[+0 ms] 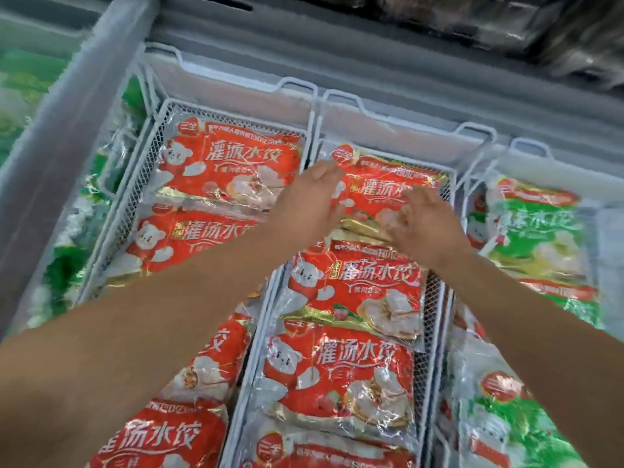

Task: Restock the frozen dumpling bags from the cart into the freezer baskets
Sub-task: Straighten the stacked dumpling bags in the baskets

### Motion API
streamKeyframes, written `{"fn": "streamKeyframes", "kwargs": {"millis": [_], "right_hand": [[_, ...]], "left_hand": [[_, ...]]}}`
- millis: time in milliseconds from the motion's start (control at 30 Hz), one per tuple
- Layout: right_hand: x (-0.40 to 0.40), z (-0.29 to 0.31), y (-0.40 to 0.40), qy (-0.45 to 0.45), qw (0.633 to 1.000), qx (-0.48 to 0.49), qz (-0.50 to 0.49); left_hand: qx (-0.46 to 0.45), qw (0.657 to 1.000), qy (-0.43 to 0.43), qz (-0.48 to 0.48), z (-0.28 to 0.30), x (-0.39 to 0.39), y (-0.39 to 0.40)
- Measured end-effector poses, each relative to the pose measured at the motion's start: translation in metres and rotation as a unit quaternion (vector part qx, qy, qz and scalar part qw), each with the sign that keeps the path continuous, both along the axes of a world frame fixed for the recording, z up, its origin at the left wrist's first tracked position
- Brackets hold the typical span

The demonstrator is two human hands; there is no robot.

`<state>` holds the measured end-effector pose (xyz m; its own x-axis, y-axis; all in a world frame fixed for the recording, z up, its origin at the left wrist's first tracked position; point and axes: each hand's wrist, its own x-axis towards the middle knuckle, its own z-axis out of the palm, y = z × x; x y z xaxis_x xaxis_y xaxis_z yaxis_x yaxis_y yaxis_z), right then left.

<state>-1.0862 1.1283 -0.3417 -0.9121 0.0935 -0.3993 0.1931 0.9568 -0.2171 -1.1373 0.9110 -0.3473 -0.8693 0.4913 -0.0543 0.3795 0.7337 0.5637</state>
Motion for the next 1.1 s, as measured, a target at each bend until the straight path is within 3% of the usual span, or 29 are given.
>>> {"fn": "streamKeyframes", "kwargs": {"millis": [233, 367, 533, 800, 867, 967, 1033, 1100], "right_hand": [[-0.036, -0.016, 0.036, -0.085, 0.994, -0.049, 0.056], [-0.043, -0.023, 0.046, -0.148, 0.984, -0.051, 0.086], [-0.042, -0.035, 0.046, -0.178, 0.978, -0.005, 0.104], [-0.036, -0.031, 0.038, -0.132, 0.989, -0.006, 0.070], [-0.018, -0.026, 0.032, -0.053, 0.997, -0.026, 0.051], [0.033, -0.019, 0.014, 0.118, 0.988, -0.086, 0.046], [0.071, -0.020, 0.002, 0.087, 0.987, -0.111, 0.073], [0.102, -0.030, -0.008, -0.018, 0.989, -0.101, 0.105]], "left_hand": [[-0.195, 0.972, -0.030, -0.129, -0.036, -0.043, 0.057], [-0.220, 0.966, -0.098, -0.090, -0.059, -0.025, 0.051], [-0.269, 0.954, -0.103, -0.088, -0.067, -0.020, 0.053], [-0.250, 0.962, -0.073, -0.080, -0.064, -0.030, 0.059], [-0.214, 0.975, -0.040, -0.053, -0.060, -0.015, 0.055], [-0.081, 0.995, 0.045, -0.044, -0.046, 0.031, 0.036], [-0.064, 0.994, 0.050, -0.077, -0.040, 0.064, 0.022], [-0.170, 0.974, -0.043, -0.142, -0.039, 0.095, 0.009]]}}
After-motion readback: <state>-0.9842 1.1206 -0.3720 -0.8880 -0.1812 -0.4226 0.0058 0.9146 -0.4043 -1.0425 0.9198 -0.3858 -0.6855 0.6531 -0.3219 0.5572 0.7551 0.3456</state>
